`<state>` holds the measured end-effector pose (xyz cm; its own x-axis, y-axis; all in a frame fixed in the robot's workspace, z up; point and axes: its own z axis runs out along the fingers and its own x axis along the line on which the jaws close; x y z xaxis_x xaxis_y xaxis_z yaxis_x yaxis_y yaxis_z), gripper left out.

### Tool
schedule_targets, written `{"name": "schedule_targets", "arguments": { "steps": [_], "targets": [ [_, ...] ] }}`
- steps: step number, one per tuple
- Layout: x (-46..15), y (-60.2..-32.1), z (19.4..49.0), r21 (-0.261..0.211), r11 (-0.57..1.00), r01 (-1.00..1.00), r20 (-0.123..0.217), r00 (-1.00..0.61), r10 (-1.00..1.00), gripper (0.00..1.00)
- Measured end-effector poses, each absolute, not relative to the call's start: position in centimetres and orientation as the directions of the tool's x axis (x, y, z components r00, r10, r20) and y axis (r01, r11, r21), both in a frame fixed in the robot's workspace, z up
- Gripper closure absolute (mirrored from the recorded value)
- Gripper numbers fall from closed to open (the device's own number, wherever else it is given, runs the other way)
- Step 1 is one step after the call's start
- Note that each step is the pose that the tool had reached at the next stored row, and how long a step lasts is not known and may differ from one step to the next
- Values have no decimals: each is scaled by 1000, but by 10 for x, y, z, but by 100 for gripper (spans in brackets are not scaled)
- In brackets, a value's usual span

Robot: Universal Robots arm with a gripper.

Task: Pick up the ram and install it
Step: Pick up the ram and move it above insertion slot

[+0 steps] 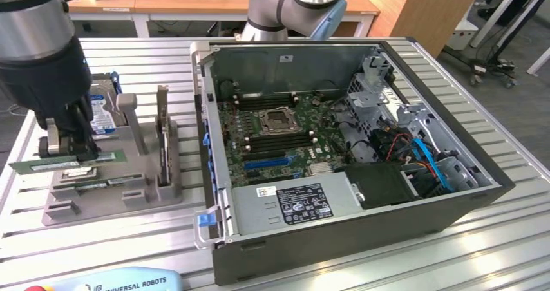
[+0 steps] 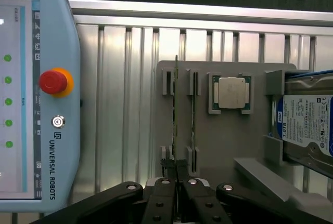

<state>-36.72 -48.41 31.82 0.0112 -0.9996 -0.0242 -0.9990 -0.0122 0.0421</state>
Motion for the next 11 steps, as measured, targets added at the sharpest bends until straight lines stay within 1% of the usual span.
{"name": "schedule_targets", "arguments": {
  "steps": [11],
  "targets": [
    [-367, -484, 348, 36, -12, -999, -24, 11, -1000, 89]
  ]
}}
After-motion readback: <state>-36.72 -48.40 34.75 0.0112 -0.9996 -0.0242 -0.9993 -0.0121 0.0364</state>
